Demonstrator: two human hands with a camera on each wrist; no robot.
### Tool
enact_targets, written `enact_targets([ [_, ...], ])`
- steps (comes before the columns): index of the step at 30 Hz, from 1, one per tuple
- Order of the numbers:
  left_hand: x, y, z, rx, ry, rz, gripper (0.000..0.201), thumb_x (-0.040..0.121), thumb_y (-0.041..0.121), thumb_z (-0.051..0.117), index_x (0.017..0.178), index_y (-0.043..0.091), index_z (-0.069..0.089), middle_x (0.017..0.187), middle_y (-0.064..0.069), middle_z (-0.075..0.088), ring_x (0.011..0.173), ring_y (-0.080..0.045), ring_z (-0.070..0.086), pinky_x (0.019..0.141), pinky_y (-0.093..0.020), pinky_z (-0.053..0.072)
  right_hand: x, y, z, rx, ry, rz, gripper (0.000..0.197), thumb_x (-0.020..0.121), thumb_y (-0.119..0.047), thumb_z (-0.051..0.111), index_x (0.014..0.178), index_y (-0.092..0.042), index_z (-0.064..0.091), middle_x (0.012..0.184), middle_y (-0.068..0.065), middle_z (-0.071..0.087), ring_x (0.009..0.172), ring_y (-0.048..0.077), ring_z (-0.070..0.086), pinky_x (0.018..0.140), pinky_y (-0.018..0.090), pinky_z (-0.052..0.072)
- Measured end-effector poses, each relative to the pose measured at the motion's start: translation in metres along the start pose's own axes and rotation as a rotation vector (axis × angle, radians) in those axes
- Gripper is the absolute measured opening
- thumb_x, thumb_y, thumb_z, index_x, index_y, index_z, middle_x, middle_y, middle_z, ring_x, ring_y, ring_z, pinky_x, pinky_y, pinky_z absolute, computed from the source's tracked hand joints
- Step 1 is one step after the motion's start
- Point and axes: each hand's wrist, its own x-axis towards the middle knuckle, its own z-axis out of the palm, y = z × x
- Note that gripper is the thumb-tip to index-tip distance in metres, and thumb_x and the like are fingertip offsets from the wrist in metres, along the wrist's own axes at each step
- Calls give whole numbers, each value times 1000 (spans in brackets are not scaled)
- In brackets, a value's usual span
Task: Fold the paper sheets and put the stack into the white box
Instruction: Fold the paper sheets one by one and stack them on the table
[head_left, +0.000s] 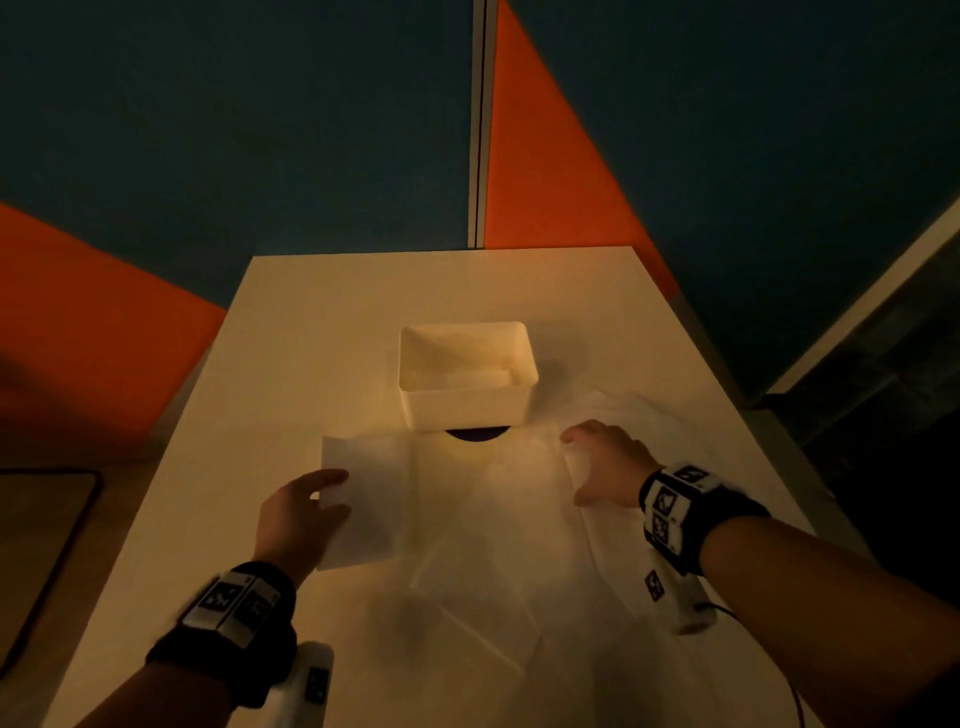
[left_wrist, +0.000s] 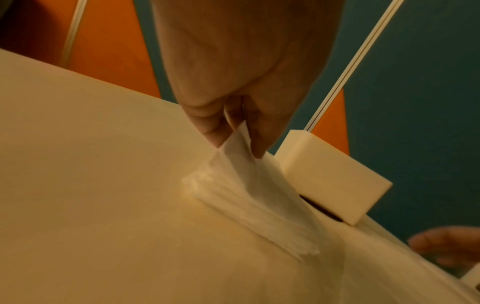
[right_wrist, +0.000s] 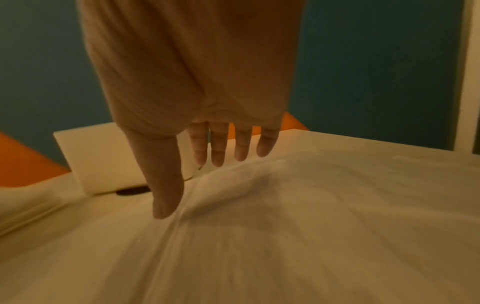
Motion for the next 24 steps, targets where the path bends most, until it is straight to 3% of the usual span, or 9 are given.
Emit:
enact_targets([
  [5,1,-9,4,120,-10,73,48,73,0,70,117,17,63,109,-13,64,86,-27,59,77,-31,47,8,-13,5,-205,-23,-13,93,68,-38,79,143,-29,26,144,-4,31,132,24,31,105,41,30],
  [9,4,-13,5,181,-18,111,49,73,0,71,119,15,62,119,-10,59,86,-20,53,78,-26,40,11,-14,10,-296,-10,-25,85,68,-42,78,139,-30,33,139,-3,36,128,24,34,102,42,31],
  [15,7,-13,4,213,-24,144,48,73,0,69,119,14,62,120,-12,59,95,-29,59,85,-32,45,13,-14,10,-301,21,-36,77,66,-43,79,131,-32,40,132,-3,41,125,22,37,100,41,32],
  [21,7,-12,4,179,-58,186,49,74,-1,67,117,22,62,121,-3,59,93,-26,61,85,-32,48,9,-11,6,-243,67,-70,32,82,-33,61,113,-27,58,118,-2,51,116,23,43,94,39,30],
  [24,5,-11,4,147,-78,214,49,75,-1,67,116,26,62,118,2,58,93,-24,61,87,-35,50,5,-9,4,-224,83,-84,19,84,-34,57,101,-25,61,111,-3,56,111,23,48,90,39,31],
])
